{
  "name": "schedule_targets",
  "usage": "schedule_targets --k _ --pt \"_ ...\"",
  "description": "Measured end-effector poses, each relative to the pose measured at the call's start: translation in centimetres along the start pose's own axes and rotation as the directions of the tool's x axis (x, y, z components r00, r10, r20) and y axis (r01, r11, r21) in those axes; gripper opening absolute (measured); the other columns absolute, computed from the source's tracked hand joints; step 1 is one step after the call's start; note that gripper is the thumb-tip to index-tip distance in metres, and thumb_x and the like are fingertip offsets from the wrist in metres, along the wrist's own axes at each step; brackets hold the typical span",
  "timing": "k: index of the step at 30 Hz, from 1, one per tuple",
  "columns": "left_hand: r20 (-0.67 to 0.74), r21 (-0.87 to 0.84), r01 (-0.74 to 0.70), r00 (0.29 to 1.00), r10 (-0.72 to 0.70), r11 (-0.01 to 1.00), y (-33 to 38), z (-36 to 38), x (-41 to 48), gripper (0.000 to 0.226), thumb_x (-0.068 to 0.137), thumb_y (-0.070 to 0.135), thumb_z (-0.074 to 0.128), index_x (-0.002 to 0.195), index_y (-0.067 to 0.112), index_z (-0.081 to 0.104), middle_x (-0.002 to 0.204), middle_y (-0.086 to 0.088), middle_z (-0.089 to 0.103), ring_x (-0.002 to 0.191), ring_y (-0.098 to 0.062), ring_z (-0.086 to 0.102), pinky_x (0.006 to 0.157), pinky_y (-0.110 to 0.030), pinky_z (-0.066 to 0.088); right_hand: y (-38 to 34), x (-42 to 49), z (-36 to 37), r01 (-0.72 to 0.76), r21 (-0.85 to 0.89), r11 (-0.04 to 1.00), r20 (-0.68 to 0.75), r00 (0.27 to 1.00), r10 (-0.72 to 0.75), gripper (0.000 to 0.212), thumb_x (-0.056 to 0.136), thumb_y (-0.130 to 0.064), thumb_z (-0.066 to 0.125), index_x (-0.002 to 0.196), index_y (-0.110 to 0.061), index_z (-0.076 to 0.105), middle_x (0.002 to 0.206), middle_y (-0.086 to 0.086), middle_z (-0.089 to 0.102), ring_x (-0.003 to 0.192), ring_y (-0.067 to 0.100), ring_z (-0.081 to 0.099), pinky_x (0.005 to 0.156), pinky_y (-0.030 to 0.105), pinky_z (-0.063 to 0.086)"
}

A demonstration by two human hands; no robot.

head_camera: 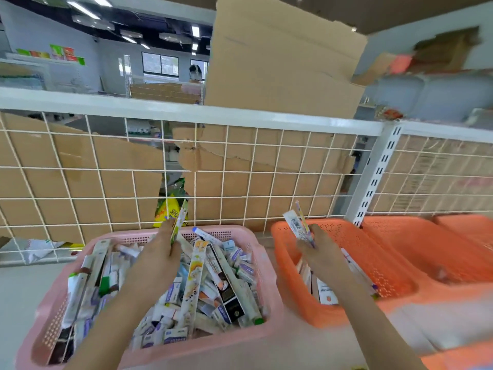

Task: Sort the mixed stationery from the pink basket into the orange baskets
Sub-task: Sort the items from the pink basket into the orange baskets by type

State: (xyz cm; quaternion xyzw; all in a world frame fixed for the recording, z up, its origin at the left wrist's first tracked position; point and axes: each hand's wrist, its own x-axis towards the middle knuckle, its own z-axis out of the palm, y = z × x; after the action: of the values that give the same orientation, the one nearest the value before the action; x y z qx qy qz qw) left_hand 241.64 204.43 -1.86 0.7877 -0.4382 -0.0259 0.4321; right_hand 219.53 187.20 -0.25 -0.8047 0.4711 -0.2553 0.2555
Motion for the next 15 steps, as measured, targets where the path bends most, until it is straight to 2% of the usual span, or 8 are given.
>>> schedule_targets --k 2,4,6,7,9,12,15 --pt "0.012 -0.02 0.004 1.0 -0.004 1.0 1.0 1.1 -0.1 0.041 0.097 0.006 0.039 0.138 0.01 0.034 0.053 -0.007 0.037 0.045 -0.019 0.034 0.049 -0.03 0.021 1.8 -1.0 -2.0 0.007 -0.039 0.999 -0.019 1.0 -0.007 0.009 0.095 -0.014 0.047 0.1 -0.008 0.044 0.082 0.009 0.055 0.065 0.022 0.047 0.051 0.03 0.028" --pt "-0.001 -0.039 0.019 1.0 -0.019 0.999 2.2 2.2 -0.3 0.044 0.098 0.008 0.039 0.141 0.012 0.032 0.058 -0.002 0.039 0.05 -0.014 0.037 0.056 -0.031 0.026 3.6 -2.2 -3.9 0.002 -0.037 0.999 -0.086 0.996 -0.005 0.01 0.095 -0.013 0.047 0.104 -0.011 0.043 0.079 0.007 0.054 0.061 0.02 0.047 0.052 0.031 0.029" --pt "-0.003 -0.029 0.013 1.0 -0.013 0.999 3.6 3.3 -0.8 0.048 0.097 0.008 0.04 0.144 0.015 0.029 0.064 0.002 0.043 0.056 -0.014 0.043 0.062 -0.034 0.032 5.7 -3.3 -5.6 -0.02 -0.033 0.999 -0.167 0.986 0.014 0.024 0.094 -0.011 0.048 0.118 -0.008 0.046 0.082 0.006 0.055 0.07 0.027 0.052 0.059 0.034 0.032" --pt "-0.008 -0.022 0.01 1.0 -0.01 1.0 4.3 3.8 -1.2 0.047 0.097 0.007 0.04 0.143 0.015 0.031 0.066 -0.005 0.047 0.059 -0.021 0.048 0.063 -0.036 0.035 6.8 -3.9 -6.5 -0.025 -0.033 0.999 -0.199 0.98 0.018 0.028 0.093 -0.01 0.049 0.121 -0.007 0.046 0.081 0.005 0.055 0.075 0.03 0.055 0.061 0.035 0.033" --pt "-0.034 -0.015 0.027 0.999 -0.028 1.0 5.9 4.7 -1.9 0.038 0.096 0.005 0.041 0.134 0.008 0.038 0.063 -0.02 0.048 0.058 -0.034 0.05 0.054 -0.036 0.034 9.3 -4.9 -8.5 -0.035 -0.029 0.999 -0.248 0.968 0.026 0.027 0.093 -0.008 0.05 0.119 -0.005 0.047 0.074 0.002 0.054 0.076 0.034 0.057 0.058 0.035 0.031" --pt "-0.063 -0.007 0.007 0.998 -0.007 1.0 8.8 6.5 -3.3 0.03 0.095 0.003 0.041 0.125 0.005 0.043 0.051 -0.009 0.036 0.05 -0.028 0.039 0.05 -0.035 0.026 12.9 -6.6 -11.6 -0.088 0.02 0.996 -0.283 0.955 0.09 0.015 0.093 -0.008 0.051 0.107 -0.007 0.047 0.071 0.006 0.052 0.069 0.031 0.051 0.058 0.036 0.033" --pt "-0.053 -0.061 -0.018 0.998 0.015 0.998 11.9 8.8 -5.0 0.009 0.096 0.003 0.041 0.104 0.008 0.042 0.055 -0.006 0.042 0.052 -0.021 0.042 0.048 -0.031 0.024 16.6 -8.3 -14.4 -0.114 0.067 0.991 -0.314 0.941 0.129 0.01 0.093 -0.01 0.05 0.102 -0.01 0.046 0.068 0.008 0.053 0.065 0.032 0.051 0.06 0.039 0.039"
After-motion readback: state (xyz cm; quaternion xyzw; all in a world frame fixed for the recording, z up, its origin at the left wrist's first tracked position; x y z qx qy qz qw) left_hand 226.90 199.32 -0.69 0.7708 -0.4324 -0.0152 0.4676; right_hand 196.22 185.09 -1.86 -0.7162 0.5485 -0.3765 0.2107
